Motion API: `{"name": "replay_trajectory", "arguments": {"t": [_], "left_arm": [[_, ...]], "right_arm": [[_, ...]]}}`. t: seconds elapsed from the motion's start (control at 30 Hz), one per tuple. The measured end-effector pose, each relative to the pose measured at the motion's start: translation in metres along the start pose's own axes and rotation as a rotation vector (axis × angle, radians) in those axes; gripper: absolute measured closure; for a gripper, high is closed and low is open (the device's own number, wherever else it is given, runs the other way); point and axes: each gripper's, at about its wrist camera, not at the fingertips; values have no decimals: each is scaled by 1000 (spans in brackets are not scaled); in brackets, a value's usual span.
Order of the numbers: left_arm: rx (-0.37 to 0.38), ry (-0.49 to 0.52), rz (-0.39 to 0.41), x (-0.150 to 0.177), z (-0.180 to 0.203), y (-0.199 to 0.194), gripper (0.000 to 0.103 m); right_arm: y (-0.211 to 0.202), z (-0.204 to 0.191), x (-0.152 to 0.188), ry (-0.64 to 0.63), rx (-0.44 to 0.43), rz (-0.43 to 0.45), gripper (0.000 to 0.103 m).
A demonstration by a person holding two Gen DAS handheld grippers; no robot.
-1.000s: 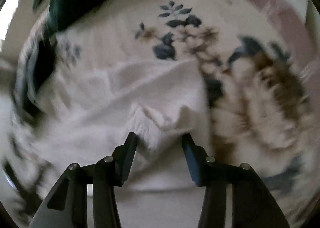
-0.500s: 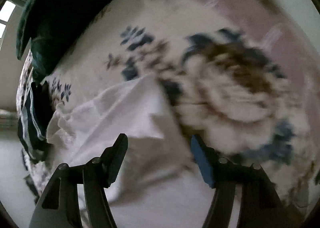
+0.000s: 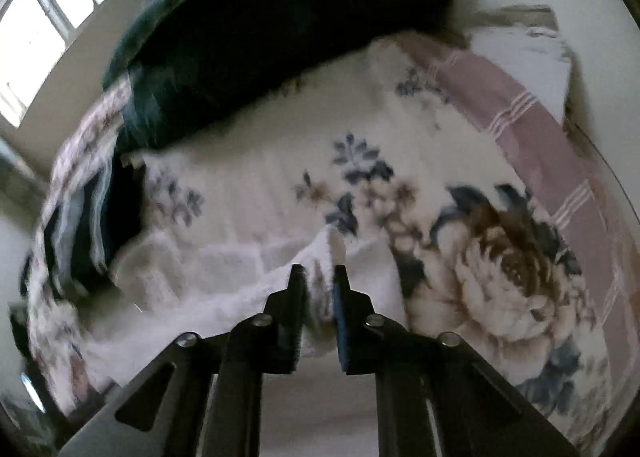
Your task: Fold small clothes
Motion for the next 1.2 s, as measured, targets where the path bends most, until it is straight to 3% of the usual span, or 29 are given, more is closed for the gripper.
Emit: {"name": "replay_trajectory", "arguments": {"t": [0.07,0.13,0.17,0.2,0.23,0.27,0.33,0.43,0.5,0.6,0.7,0.8,0.93,1.2], "left_arm": [[2,-1,-17,0,-7,6,15],[1,-12,-19,2,-10,3,15],[3,-10,-17,3,-9,2,15],[-4,2,-18,4,-8,2,15],[-13,12,-18,7,-8,2,15],[-22,22,-19,9,-6,5,15],[-32,32,-25,10,-4,11,15],[-50,60,-48,12,1,24,15],[-55,54,-49,11,1,21,15],[-52,-8,-11,9,-3,-8,15],[36,-41,-3,18,8,-42,15],[91,4,-43,41,44,-67,15],[151,80,-97,103,121,-96,15],[148,123,-259,246,286,-96,15]], "right_arm": [[19,17,11,-12,155,-106,88],[6,24,20,-9,267,-62,87],[-9,24,22,22,259,-2,78],[-17,21,23,40,243,23,60],[-25,18,23,65,210,53,50],[-30,10,22,92,134,87,36],[-21,-2,20,83,81,76,33],[40,-12,29,53,123,-142,34],[66,-5,43,69,86,-252,34],[48,10,46,108,-55,-239,34],[2,36,61,166,-198,-235,33],[-29,64,77,170,-217,-263,31],[-44,102,74,132,-217,-321,31],[1,159,33,-17,-321,-449,31]]}}
Point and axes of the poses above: each gripper's, at about its wrist camera, not at the fingertips, and y roughly the way its jaws point, z to its right, x to its underside, and after that the axes turned 2 degrees about y, right-handed
